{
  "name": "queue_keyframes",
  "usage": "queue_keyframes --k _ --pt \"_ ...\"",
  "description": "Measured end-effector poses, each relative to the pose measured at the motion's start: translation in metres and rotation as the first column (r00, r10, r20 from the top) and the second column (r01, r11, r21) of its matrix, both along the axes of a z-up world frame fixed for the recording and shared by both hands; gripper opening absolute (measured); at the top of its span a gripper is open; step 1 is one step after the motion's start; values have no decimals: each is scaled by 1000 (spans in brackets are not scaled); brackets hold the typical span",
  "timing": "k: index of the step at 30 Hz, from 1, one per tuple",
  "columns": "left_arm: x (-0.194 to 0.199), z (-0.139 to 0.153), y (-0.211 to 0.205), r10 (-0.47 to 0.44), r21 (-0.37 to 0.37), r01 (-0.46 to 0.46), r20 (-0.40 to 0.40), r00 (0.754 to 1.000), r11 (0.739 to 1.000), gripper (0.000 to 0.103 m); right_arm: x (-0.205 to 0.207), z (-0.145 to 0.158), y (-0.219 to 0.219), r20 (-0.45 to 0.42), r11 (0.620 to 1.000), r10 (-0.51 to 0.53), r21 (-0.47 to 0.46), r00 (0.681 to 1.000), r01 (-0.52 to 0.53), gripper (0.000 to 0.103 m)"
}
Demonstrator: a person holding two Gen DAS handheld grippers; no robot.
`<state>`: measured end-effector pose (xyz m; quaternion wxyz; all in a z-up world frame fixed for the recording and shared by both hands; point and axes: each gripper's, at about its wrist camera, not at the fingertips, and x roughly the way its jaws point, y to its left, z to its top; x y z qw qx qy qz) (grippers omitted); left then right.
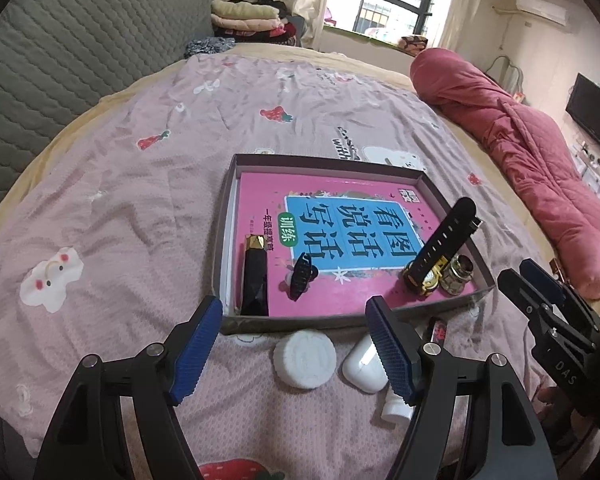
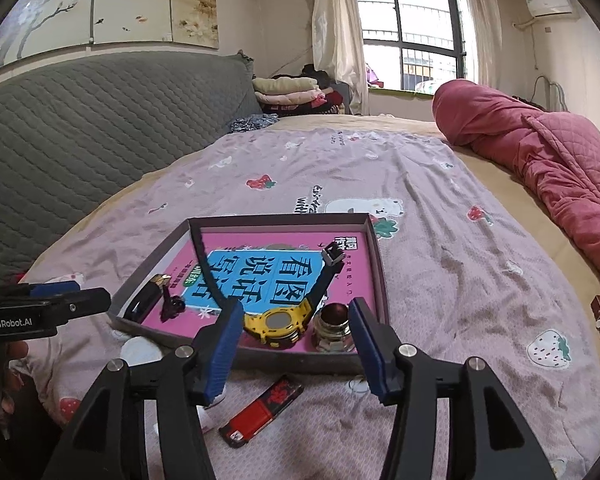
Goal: Organize rigid objects
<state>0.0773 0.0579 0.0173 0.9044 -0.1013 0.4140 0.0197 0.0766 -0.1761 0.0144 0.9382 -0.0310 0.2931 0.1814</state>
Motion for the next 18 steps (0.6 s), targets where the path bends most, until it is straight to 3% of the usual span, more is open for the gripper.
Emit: queue_keyframes --k 11,18 --pt "-13 -4 -4 -25 18 25 -25 999 1000 75 -20 3 4 -28 998 52 18 998 -52 54" --pt "-18 -12 -5 -34 14 35 -56 998 999 75 -33 -1 15 -52 989 146 9 988 -146 54"
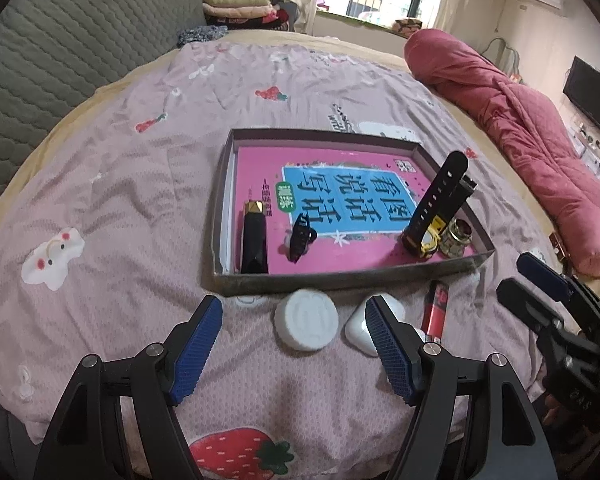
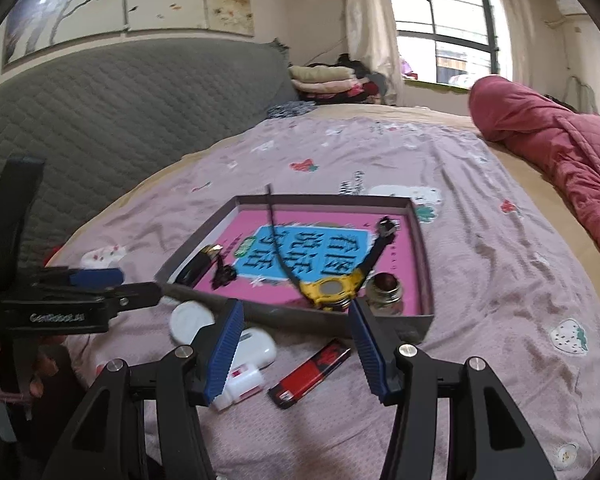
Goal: Organize rigid objects
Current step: 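Move the left tool toward the white round lid while the right tool approaches the pill bottle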
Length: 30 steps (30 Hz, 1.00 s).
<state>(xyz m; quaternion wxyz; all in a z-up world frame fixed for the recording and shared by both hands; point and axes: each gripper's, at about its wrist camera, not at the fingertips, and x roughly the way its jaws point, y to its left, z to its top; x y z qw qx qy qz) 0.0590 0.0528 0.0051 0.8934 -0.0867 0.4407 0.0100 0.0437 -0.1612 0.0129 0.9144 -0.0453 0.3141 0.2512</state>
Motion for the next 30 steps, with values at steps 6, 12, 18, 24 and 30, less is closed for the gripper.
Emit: queue_keyframes --k 6,12,18,24,30 --pt "0 -9 -4 -10 8 11 -34 999 1000 75 -9 -8 13 -40 997 76 -18 996 -76 54" --pt "2 -17 -6 -14 3 14 -68 998 1000 75 -15 -16 21 -74 991 127 -32 989 -129 54" --pt "3 -26 -7 -18 2 18 -98 995 1000 75 -20 -23 29 -98 981 179 -53 979 -185 54" --pt "6 -36 -9 -21 7 22 -122 992 1000 75 -23 -30 35 -114 972 215 -77 970 -224 54" --pt "10 -47 -11 -23 16 26 -153 988 1000 75 -21 -37 35 -130 968 222 -87 966 -234 54"
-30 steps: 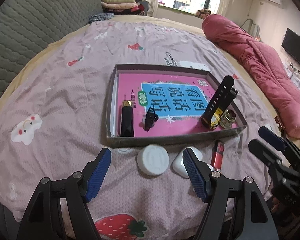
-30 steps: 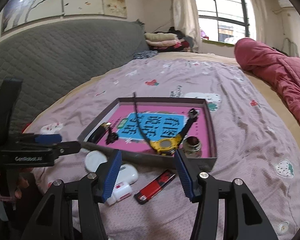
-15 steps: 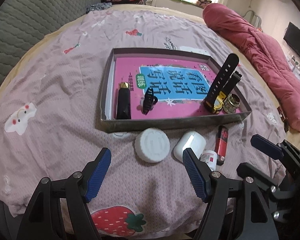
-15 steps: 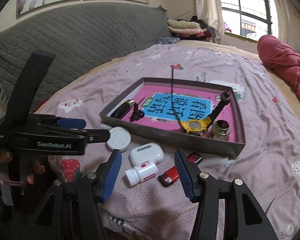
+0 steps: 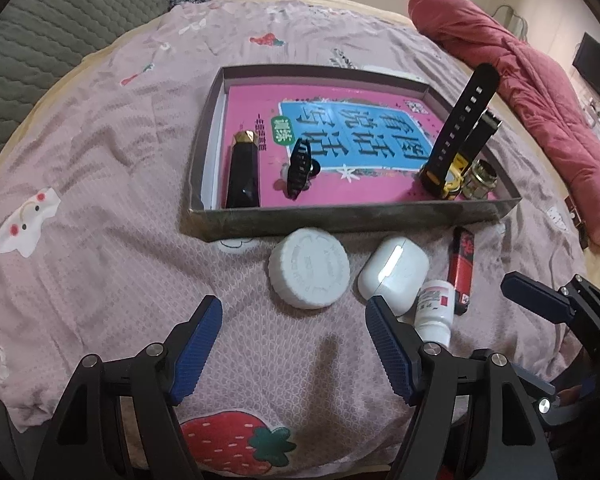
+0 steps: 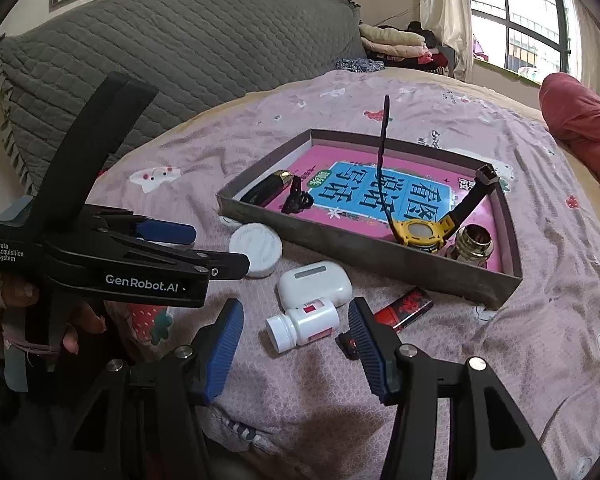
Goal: Organize rigid objects
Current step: 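Move the left tool toward the white round lid while the right tool approaches the pill bottle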
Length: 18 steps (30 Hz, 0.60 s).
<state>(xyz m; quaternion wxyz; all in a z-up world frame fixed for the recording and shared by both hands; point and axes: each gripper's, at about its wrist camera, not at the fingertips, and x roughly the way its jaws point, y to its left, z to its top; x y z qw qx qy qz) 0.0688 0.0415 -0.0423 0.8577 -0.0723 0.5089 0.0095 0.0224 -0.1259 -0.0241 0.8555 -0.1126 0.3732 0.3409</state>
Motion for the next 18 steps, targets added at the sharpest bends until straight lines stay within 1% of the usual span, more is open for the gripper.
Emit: queue_keyframes --k 11,18 --pt "9 -14 1 -1 1 1 -30 1000 1000 75 2 -17 13 -5 996 62 -60 998 -62 54" --pt "15 -21 0 -3 6 4 -39 999 1000 75 11 -26 16 -12 993 91 -78 996 -92 54"
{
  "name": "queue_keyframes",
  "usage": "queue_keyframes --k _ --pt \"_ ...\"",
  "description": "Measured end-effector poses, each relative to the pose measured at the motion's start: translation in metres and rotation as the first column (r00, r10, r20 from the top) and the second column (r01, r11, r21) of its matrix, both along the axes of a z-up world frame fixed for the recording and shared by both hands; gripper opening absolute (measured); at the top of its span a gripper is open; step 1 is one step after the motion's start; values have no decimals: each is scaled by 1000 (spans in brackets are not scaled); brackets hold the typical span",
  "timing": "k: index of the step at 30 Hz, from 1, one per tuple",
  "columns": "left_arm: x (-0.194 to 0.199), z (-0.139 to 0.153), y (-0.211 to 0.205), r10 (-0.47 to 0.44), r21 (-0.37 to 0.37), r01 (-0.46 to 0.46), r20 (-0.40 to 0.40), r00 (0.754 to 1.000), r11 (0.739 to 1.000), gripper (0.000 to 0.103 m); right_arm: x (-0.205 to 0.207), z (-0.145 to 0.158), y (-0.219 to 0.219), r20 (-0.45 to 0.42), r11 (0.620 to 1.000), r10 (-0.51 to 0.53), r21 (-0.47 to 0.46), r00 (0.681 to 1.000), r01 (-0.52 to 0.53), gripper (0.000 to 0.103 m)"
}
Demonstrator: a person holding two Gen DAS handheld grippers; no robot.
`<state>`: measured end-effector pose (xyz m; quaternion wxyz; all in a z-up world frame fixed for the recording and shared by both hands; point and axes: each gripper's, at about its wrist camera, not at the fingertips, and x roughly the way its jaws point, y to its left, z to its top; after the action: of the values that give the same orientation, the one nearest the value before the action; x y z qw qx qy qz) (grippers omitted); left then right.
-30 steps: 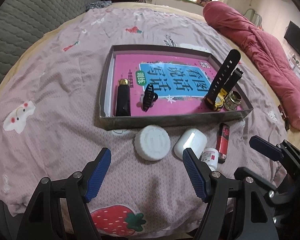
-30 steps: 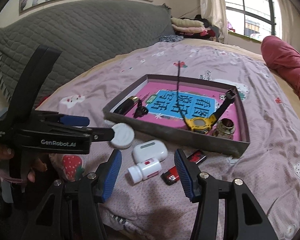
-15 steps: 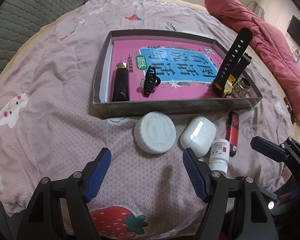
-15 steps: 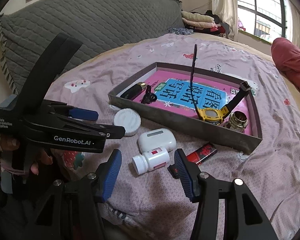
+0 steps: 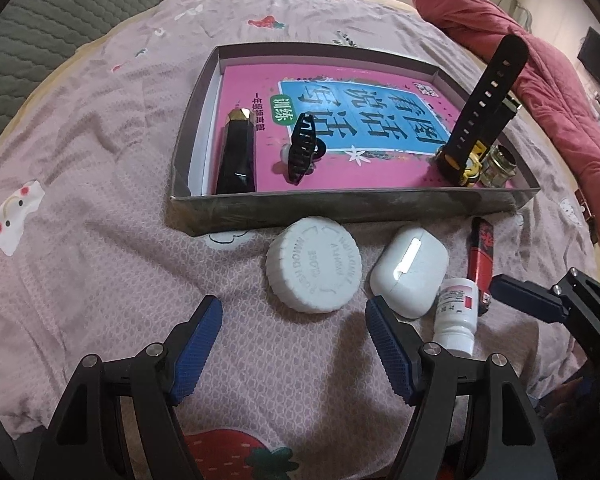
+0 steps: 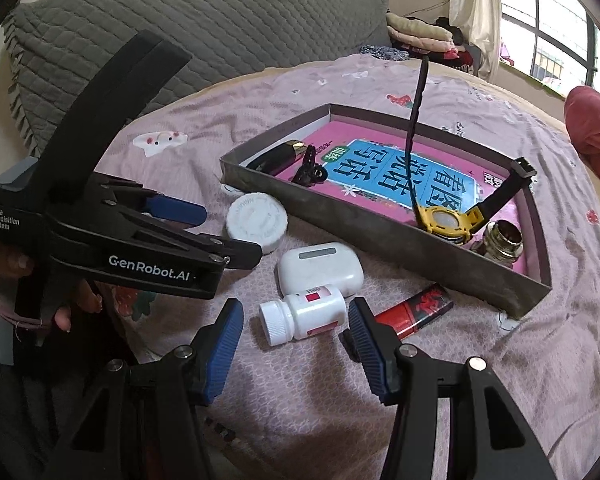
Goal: Organize rigid objects
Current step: 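Move the left tool toward the white round lid while the right tool approaches the pill bottle, then close the left tool on the white round lid while the right tool closes on the pill bottle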
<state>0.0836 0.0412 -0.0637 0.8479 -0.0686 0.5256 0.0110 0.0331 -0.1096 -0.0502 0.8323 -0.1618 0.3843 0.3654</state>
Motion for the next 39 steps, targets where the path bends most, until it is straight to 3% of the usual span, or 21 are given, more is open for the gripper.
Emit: queue_keyframes --k 18,29,39 --pt "19 -10 -6 -13 75 11 28 1000 997 76 16 -13 12 -9 999 50 -19 999 -50 55" --pt "22 -12 -5 -4 72 1 37 999 997 76 24 -16 5 4 999 0 -36 1000 0 55" --pt "22 -13 -6 -3 91 -2 55 998 996 75 22 -19 3 -11 998 11 -55 1000 -11 28"
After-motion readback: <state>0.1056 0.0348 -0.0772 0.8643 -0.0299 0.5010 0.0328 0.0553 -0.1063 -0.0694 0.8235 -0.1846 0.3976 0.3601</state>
